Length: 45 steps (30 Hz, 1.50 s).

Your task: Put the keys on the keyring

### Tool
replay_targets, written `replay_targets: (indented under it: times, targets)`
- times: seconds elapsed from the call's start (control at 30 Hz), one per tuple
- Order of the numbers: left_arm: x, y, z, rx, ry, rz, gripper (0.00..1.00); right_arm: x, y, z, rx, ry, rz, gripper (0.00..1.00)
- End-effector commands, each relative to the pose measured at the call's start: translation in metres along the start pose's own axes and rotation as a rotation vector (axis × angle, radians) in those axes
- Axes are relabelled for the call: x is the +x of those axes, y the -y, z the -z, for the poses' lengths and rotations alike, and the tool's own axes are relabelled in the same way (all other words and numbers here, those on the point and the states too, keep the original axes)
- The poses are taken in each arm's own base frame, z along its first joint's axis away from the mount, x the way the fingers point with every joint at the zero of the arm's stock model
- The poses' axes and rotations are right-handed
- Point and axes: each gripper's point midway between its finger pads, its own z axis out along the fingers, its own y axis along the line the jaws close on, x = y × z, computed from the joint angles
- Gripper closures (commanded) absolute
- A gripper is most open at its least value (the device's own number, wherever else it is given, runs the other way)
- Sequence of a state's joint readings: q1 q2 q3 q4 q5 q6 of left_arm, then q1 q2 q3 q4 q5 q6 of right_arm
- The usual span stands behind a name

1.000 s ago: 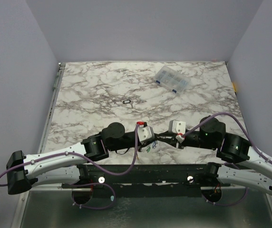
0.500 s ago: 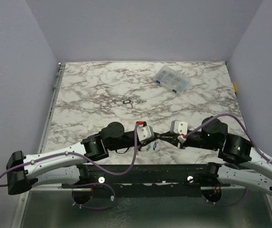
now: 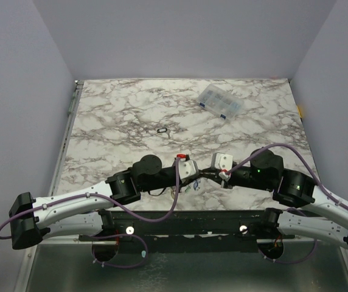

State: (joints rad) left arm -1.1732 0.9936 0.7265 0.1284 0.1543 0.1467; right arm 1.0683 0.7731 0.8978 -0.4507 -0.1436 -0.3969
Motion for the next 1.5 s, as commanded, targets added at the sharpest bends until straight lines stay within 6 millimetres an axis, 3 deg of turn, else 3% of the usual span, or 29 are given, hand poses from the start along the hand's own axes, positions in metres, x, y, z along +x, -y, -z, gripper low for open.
replay_targets:
  times: [0.0, 0.1, 0.27, 0.33, 0.37, 0.57, 0.7, 1.17, 1.3, 1.47]
  targets:
    - [-0.032, 0.03, 0.001, 0.151, 0.108, -0.023, 1.0, 0.011, 0.026, -0.006, 0.126, -0.054, 0.044, 0.83]
    - [-0.033, 0.029, 0.001, 0.148, 0.11, -0.027, 1.0, 0.022, 0.023, -0.008, 0.115, -0.099, 0.049, 0.84]
    - [-0.036, 0.029, 0.003, 0.149, 0.117, -0.033, 1.0, 0.036, 0.024, -0.008, 0.123, -0.156, 0.044, 0.99]
    - [-0.036, 0.029, 0.004, 0.147, 0.119, -0.038, 1.0, 0.037, 0.023, -0.008, 0.122, -0.161, 0.043, 0.99]
    - [-0.037, 0.029, 0.004, 0.147, 0.12, -0.042, 0.97, 0.036, 0.023, -0.008, 0.122, -0.156, 0.043, 0.99]
    - [-0.033, 0.029, 0.008, 0.147, 0.102, -0.063, 0.6, 0.013, 0.03, 0.002, 0.162, -0.048, 0.045, 0.99]
    - [-0.03, 0.027, 0.01, 0.135, 0.097, -0.074, 0.49, -0.005, 0.034, 0.009, 0.185, 0.029, 0.048, 0.99]
    - [-0.049, 0.009, 0.008, 0.02, 0.202, -0.019, 0.48, -0.043, 0.023, 0.02, 0.161, 0.294, 0.061, 0.99]
    - [-0.057, 0.007, 0.009, 0.006, 0.242, 0.018, 0.49, -0.063, 0.026, 0.026, 0.21, 0.478, -0.004, 1.0]
    - [-0.057, -0.003, 0.01, -0.054, 0.249, 0.051, 0.49, -0.071, 0.031, 0.028, 0.26, 0.584, -0.041, 0.99]
